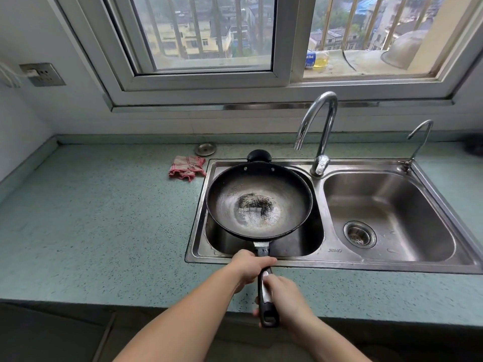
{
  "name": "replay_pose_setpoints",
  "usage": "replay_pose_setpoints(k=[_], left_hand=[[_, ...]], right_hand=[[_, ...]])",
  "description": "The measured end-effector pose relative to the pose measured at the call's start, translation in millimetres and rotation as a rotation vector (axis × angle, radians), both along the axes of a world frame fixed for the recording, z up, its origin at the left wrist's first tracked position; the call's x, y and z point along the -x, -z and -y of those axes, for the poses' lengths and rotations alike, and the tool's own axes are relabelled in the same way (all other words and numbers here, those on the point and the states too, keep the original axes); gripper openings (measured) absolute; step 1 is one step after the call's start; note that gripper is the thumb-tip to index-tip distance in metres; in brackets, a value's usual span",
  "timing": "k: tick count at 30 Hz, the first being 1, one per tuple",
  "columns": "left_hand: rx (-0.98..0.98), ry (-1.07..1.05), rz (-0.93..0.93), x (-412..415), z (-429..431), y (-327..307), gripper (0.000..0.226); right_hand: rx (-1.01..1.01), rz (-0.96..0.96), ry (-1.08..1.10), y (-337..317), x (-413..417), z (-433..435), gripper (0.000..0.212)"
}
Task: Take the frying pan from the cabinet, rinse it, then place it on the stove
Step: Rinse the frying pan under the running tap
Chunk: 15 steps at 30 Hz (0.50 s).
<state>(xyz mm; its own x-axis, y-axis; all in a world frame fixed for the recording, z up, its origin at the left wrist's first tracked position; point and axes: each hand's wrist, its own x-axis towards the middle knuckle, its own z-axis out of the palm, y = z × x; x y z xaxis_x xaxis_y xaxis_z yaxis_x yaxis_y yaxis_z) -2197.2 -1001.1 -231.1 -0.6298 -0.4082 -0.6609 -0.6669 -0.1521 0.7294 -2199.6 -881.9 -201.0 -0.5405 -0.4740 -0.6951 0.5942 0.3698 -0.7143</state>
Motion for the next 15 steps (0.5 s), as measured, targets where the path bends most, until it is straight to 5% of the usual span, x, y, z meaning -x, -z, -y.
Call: replay_pose_setpoints(k=[9, 15], left_hand=[[-0.066, -0.027, 0.031, -5, -2, 0, 0.031], [-0.115, -0.041, 0.024, -6, -3, 0, 0.009]], right_hand=[[-0.103, -0.211, -0.046, 6, -17, 1, 0.013], [-0.118, -0.21, -0.034, 11, -14, 0, 0.018]])
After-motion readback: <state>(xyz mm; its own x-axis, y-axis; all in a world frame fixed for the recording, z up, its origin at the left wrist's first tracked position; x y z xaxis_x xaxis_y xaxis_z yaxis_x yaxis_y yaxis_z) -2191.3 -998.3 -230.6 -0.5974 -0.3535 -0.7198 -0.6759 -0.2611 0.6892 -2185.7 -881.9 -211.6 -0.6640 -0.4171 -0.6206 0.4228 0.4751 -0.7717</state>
